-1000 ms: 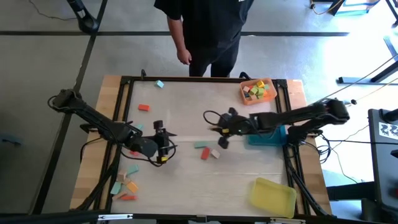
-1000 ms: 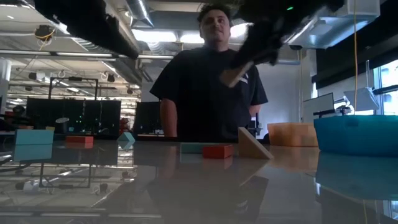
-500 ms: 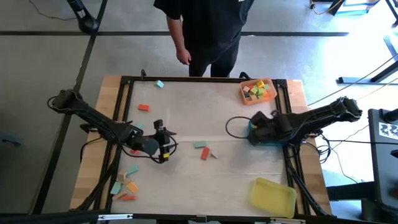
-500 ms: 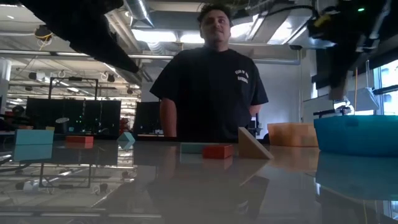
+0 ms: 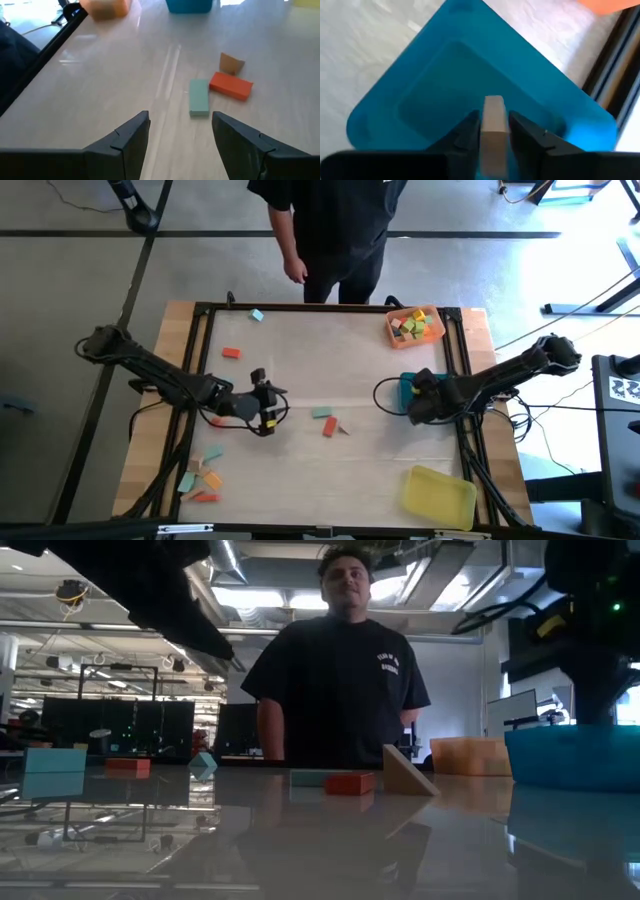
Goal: Sort blocks by size
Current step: Put the brown rectangular block into the blue bin, then put the light blue rectangular block into the blue bin
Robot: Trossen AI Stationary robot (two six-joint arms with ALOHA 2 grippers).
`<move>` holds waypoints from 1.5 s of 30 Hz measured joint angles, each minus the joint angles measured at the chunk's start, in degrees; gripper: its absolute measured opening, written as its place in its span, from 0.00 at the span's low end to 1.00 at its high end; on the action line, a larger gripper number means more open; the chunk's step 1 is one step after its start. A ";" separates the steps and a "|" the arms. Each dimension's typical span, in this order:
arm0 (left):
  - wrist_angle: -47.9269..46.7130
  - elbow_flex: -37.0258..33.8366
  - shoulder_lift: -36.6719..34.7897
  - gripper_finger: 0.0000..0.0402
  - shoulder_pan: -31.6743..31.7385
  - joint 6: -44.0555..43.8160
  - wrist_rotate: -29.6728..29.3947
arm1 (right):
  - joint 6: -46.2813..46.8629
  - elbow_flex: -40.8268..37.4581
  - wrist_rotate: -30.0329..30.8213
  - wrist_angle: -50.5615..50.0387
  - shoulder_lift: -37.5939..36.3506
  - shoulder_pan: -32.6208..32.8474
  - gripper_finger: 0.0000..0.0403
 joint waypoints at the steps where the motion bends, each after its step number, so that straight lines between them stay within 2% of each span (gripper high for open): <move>1: -0.01 0.00 0.29 0.50 0.35 -0.01 0.12 | 0.16 -0.49 0.27 0.66 0.02 -0.14 0.28; 4: 0.47 0.00 1.58 0.50 1.64 0.00 0.55 | 0.14 -1.21 0.17 1.11 0.02 -1.25 0.36; 10: 5.54 0.00 5.34 0.50 3.95 2.79 6.40 | -2.21 0.56 0.53 1.05 0.02 -1.07 0.56; 17: 13.11 0.00 11.05 0.50 6.54 5.86 11.12 | -11.28 6.56 7.93 4.48 0.02 -1.07 0.69; 21: 18.94 0.00 15.84 0.50 7.94 7.49 13.70 | -18.79 6.39 10.27 13.74 0.02 -1.09 0.71; 25: 25.67 0.00 21.26 0.50 9.49 10.02 20.04 | -24.55 4.17 10.26 23.63 0.07 -1.09 0.70; 27: 28.78 0.03 23.91 0.50 10.13 11.25 21.01 | -26.47 3.17 10.26 26.92 0.07 -1.13 0.70; 31: 31.49 1.23 28.54 0.50 11.64 11.92 21.63 | -26.95 1.73 10.25 29.02 0.07 -1.14 0.70; 34: 32.48 2.09 30.96 0.50 12.71 11.76 24.82 | -26.89 1.08 10.25 28.97 0.07 -1.14 0.70; 45: 32.74 2.67 35.81 0.50 16.55 11.19 28.52 | -26.83 0.51 11.90 30.66 0.07 -1.14 0.70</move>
